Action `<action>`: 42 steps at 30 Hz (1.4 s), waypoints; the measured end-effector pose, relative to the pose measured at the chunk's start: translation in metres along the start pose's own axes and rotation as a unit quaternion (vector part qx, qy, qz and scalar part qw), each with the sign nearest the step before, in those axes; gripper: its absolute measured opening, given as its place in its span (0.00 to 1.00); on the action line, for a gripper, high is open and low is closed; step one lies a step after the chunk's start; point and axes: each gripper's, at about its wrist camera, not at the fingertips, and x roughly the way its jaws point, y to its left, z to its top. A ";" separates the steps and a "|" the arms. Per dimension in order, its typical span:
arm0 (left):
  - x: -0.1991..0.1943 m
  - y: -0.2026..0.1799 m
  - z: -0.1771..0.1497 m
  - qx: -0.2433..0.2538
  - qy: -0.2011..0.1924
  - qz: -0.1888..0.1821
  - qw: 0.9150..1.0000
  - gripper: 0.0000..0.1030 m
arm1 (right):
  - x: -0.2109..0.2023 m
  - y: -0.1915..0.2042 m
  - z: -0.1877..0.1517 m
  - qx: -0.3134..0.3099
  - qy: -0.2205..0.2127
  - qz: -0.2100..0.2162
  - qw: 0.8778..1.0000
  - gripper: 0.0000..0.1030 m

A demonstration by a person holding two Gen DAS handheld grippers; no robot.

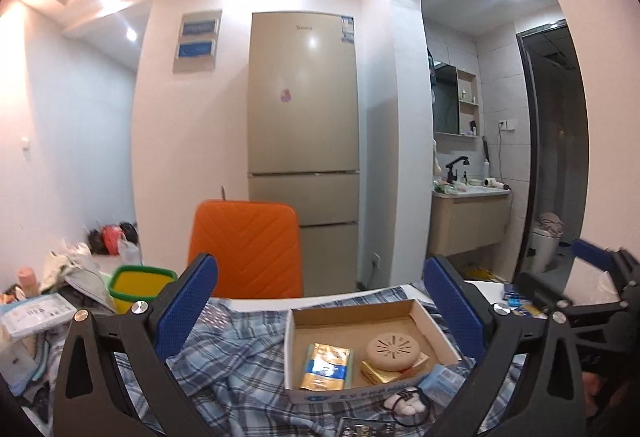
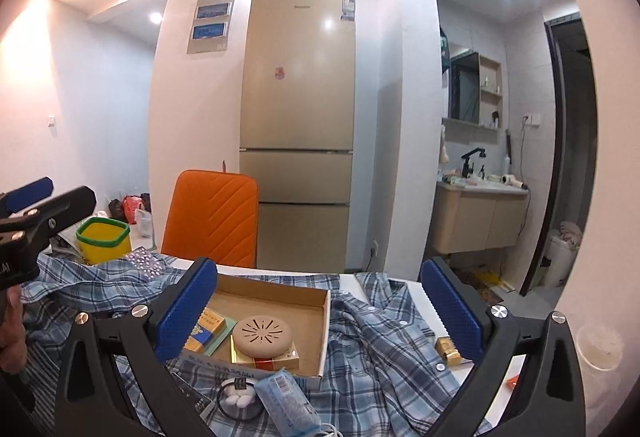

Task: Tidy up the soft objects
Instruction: 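Withdraw both grippers from the box toward the black tissue pack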

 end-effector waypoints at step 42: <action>0.012 0.001 -0.091 -0.020 0.126 -0.037 0.991 0.99 | 0.001 -0.010 -0.076 0.059 0.082 0.005 0.995 1.00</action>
